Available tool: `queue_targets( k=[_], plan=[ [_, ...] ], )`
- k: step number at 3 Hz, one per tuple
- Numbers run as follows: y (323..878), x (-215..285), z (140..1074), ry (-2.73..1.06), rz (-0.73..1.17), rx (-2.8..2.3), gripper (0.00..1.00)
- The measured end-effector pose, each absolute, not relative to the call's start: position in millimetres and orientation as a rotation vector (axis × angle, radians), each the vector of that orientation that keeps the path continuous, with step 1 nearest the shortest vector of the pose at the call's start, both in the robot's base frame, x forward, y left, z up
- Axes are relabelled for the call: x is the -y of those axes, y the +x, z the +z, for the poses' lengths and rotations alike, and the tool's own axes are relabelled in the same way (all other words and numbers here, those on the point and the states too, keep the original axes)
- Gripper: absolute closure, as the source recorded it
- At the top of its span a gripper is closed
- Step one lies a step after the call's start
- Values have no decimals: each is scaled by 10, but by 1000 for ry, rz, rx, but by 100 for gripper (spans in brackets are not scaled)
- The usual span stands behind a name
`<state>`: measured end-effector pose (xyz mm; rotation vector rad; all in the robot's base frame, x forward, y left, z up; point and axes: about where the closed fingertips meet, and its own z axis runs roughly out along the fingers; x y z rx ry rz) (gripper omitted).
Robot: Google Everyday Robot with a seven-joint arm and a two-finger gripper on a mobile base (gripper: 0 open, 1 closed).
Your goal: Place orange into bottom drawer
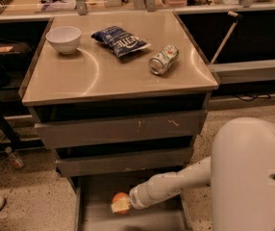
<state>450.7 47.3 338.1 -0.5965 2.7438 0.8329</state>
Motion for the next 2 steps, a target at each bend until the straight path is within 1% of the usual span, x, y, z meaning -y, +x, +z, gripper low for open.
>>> queue_targets(
  k=[1,2],
  plan=[
    [4525,-514,3134,-551,881,-2748,100],
    [4709,-629,2341,-392,1016,-2756,100]
  ],
)
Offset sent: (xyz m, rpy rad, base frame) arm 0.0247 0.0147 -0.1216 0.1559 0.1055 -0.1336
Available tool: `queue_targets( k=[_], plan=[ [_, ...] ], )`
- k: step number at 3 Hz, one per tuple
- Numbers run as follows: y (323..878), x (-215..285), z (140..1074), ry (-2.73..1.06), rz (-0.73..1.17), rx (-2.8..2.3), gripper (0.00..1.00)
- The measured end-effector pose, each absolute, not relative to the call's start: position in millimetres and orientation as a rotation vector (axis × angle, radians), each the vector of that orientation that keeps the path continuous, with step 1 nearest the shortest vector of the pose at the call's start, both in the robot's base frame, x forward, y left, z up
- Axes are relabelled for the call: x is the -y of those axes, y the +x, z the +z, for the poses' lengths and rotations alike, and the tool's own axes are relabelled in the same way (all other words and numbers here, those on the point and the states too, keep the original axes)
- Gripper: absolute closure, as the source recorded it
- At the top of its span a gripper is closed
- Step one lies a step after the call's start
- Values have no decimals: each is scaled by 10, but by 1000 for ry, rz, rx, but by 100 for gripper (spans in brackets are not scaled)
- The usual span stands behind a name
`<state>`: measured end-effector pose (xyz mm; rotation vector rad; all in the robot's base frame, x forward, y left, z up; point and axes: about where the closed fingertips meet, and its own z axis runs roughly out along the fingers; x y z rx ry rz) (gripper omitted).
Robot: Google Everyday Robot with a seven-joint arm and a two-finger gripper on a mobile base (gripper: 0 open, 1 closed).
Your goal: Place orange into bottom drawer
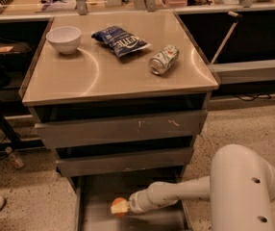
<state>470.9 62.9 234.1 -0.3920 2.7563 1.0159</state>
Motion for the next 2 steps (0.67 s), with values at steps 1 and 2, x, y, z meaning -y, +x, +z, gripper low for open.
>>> queue_targets(
  k=[1,2],
  plan=[
    [4709,-629,2340,-392,1016,-2756,100],
    [4750,-688,2103,-368,1064,-2753,100]
  ],
)
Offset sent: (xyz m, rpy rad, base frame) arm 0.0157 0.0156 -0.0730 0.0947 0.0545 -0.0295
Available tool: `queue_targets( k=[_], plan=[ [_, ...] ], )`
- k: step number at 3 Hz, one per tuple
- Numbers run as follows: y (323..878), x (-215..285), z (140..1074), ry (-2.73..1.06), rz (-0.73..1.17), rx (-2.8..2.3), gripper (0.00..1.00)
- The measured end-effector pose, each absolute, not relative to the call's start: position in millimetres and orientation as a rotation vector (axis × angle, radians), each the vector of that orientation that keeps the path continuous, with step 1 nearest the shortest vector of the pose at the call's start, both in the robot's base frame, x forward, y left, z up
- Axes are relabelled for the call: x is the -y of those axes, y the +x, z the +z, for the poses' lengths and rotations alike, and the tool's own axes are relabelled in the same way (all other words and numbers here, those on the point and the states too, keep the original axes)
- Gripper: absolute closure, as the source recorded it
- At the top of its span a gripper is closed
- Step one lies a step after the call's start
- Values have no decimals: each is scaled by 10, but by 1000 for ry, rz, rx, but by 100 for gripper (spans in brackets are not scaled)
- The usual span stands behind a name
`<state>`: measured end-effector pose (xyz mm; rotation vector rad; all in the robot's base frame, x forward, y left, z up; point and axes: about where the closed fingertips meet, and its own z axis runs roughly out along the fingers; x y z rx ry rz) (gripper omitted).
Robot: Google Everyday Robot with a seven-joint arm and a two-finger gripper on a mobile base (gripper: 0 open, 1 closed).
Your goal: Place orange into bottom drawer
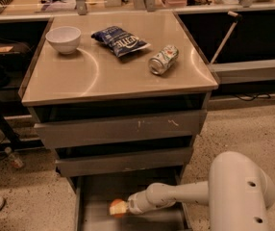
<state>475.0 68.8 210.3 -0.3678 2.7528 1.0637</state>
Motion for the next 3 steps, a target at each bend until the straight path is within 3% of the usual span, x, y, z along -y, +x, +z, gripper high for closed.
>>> queue_targets(
  k=[3],
  plan=[
    [4883,-759,1217,-230,1131,-2814,100]
  ],
)
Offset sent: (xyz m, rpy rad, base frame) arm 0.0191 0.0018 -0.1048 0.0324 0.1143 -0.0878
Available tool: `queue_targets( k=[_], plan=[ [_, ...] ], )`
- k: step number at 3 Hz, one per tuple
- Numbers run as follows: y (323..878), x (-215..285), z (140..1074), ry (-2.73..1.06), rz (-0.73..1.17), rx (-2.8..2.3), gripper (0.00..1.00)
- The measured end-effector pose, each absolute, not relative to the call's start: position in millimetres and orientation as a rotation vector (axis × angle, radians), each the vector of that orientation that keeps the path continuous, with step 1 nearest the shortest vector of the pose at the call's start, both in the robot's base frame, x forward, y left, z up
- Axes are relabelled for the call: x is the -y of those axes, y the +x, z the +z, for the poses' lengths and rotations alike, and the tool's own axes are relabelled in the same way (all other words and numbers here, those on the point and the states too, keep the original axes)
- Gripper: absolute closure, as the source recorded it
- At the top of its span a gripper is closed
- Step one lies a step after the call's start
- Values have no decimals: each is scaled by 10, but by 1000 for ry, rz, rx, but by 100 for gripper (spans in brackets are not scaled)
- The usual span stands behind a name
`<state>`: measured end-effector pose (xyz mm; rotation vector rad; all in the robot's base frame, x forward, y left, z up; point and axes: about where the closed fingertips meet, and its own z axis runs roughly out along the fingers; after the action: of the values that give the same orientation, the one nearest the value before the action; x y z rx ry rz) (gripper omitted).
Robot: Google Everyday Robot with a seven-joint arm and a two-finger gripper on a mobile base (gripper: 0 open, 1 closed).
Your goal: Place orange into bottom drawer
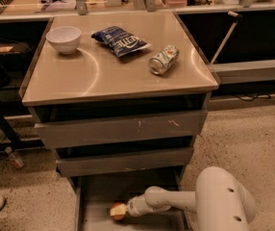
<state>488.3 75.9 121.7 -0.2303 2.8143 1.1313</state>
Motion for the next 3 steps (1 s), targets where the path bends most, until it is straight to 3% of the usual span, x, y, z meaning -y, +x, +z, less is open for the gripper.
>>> queue_targets(
  k=[1,3],
  plan=[
    [4888,-780,1170,-228,1133,-2825,100],
    [4888,-780,1170,-228,1133,-2825,58]
  ],
)
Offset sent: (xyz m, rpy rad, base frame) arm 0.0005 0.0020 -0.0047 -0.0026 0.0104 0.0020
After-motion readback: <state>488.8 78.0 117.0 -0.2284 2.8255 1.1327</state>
